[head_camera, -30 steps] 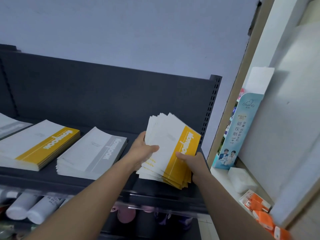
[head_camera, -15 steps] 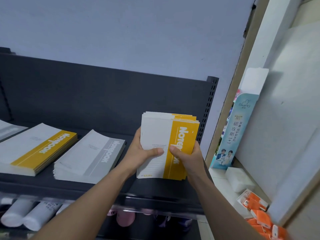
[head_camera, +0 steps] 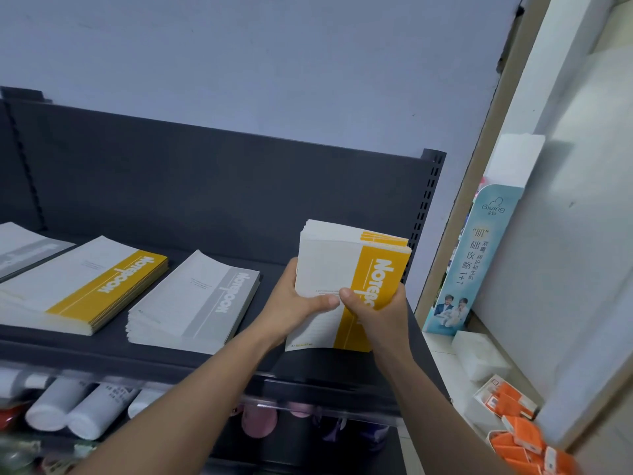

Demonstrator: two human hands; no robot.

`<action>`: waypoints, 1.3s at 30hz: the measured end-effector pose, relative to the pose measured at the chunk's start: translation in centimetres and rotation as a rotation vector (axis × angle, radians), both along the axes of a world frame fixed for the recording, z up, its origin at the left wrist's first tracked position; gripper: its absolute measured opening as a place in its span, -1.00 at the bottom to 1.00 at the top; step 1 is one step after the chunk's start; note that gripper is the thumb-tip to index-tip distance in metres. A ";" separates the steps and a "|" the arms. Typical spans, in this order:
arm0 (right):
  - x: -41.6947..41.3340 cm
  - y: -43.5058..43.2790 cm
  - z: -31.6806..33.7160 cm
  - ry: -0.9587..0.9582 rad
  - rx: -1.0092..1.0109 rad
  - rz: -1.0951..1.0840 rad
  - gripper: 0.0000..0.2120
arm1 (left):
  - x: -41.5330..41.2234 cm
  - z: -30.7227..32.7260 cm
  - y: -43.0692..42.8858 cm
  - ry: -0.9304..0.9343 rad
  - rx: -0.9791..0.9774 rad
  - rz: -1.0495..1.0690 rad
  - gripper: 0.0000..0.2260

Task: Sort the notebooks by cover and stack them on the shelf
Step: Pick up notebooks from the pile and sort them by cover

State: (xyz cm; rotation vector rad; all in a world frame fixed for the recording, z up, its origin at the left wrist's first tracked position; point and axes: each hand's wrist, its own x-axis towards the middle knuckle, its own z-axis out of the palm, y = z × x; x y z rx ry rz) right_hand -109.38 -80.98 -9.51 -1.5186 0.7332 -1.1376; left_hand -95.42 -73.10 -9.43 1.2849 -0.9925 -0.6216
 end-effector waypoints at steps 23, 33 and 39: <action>-0.5 1.4 7.6 0.771 -1.101 -0.396 -0.26 | 0.6 -0.3 0.5 -0.009 0.114 -0.050 -0.27; -1.0 1.6 7.5 0.495 -0.638 -0.257 -0.13 | 0.1 0.5 0.7 -0.030 0.074 0.012 -0.31; -1.0 0.5 1.3 0.205 -0.082 0.046 -0.35 | -1.0 -0.9 1.1 -0.132 -0.004 0.097 -0.37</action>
